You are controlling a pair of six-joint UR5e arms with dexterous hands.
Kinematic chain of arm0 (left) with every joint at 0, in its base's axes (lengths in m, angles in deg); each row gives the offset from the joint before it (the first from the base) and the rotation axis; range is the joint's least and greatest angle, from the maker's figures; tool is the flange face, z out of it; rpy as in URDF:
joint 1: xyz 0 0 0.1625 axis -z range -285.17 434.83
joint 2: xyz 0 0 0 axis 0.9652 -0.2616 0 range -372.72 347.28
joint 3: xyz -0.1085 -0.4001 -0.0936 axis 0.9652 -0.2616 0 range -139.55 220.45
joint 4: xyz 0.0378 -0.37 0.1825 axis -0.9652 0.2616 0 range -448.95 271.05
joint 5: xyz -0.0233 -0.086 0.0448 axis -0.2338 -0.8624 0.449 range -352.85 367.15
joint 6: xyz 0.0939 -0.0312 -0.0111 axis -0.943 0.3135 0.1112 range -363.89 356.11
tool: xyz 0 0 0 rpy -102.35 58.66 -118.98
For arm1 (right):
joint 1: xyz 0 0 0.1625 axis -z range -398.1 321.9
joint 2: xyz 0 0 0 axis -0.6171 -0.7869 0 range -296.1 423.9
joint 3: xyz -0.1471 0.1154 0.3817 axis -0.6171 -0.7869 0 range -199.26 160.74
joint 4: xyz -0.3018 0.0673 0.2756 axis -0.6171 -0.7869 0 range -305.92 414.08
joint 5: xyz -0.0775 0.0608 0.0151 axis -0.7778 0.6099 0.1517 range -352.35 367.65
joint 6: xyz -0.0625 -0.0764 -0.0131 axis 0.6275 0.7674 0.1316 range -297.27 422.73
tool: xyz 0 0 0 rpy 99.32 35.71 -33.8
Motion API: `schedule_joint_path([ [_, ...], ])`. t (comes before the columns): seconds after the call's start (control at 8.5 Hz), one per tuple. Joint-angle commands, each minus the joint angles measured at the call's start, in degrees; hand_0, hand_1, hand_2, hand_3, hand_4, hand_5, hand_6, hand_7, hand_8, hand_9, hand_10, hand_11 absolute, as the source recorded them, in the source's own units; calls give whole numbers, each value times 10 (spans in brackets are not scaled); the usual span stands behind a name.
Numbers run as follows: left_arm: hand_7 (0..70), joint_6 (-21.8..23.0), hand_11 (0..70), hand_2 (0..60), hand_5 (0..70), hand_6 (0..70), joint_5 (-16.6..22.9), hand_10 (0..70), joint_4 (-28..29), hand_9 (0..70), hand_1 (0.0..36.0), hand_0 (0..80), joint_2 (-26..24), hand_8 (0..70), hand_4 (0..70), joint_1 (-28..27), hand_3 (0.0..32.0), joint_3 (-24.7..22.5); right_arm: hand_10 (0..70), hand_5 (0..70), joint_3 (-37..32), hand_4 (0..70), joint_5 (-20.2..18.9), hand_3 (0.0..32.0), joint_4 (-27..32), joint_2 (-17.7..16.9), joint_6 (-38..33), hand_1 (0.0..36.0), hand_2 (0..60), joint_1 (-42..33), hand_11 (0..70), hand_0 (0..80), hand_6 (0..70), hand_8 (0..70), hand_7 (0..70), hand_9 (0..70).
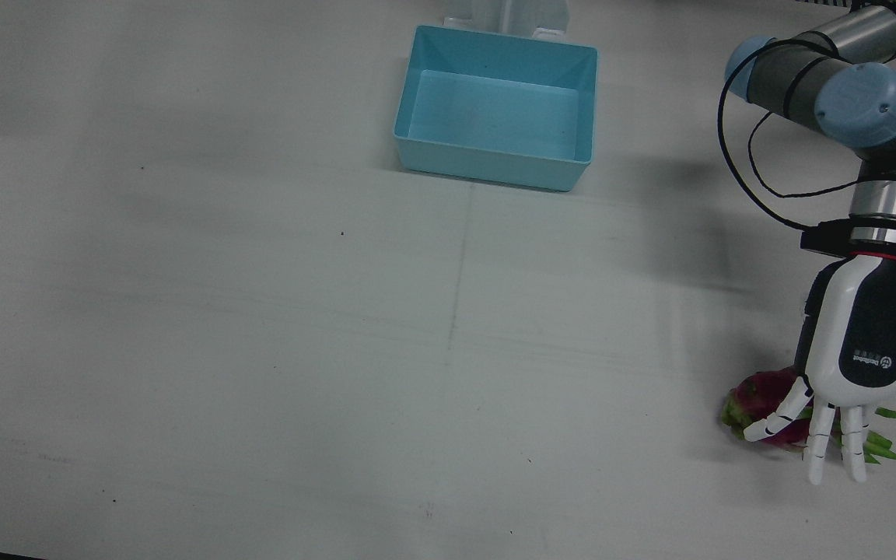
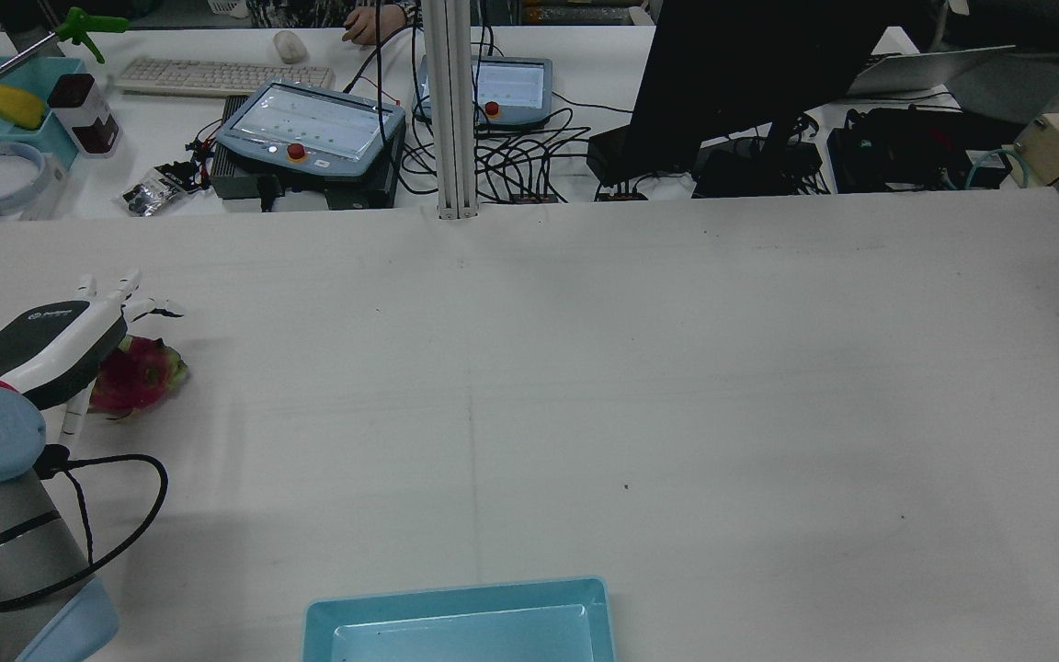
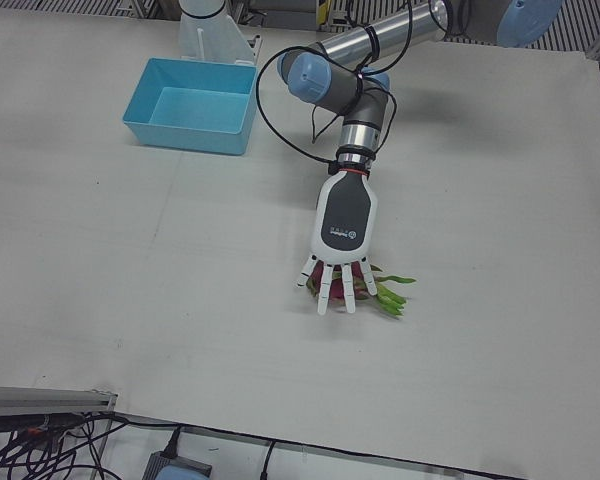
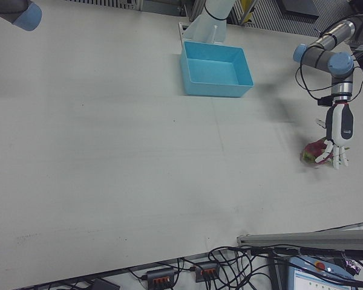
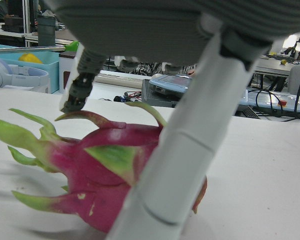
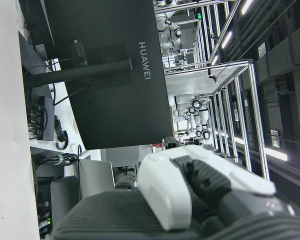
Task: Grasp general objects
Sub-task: 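Move the left hand down over the pink dragon fruit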
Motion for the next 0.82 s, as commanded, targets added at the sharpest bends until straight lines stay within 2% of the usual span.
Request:
schedule_joint_path([
  [0.0, 30, 2, 0, 83, 235, 0, -18, 0, -1, 0, 360, 800, -15, 3, 0, -3, 320, 36, 0, 0, 0, 0, 1, 0, 0, 0, 0, 0, 0, 0, 0, 0, 0, 0, 0, 0],
  [0.12, 29, 3, 0, 92, 241, 0, -31, 0, -1, 0, 360, 800, -20, 0, 0, -3, 320, 48, 0, 0, 0, 0, 1, 0, 0, 0, 0, 0, 0, 0, 0, 0, 0, 0, 0, 0],
  [0.35, 31, 4, 0, 102, 257, 0, -33, 0, 2, 0, 360, 800, -33, 0, 0, -3, 320, 68, 0, 0, 0, 0, 1, 0, 0, 0, 0, 0, 0, -1, 0, 0, 0, 0, 0, 0],
  [0.71, 31, 3, 0, 133, 262, 0, -43, 0, 7, 0, 360, 800, -37, 0, 0, -3, 320, 78, 0, 0, 0, 0, 1, 0, 0, 0, 0, 0, 0, 0, 0, 0, 0, 0, 0, 0],
])
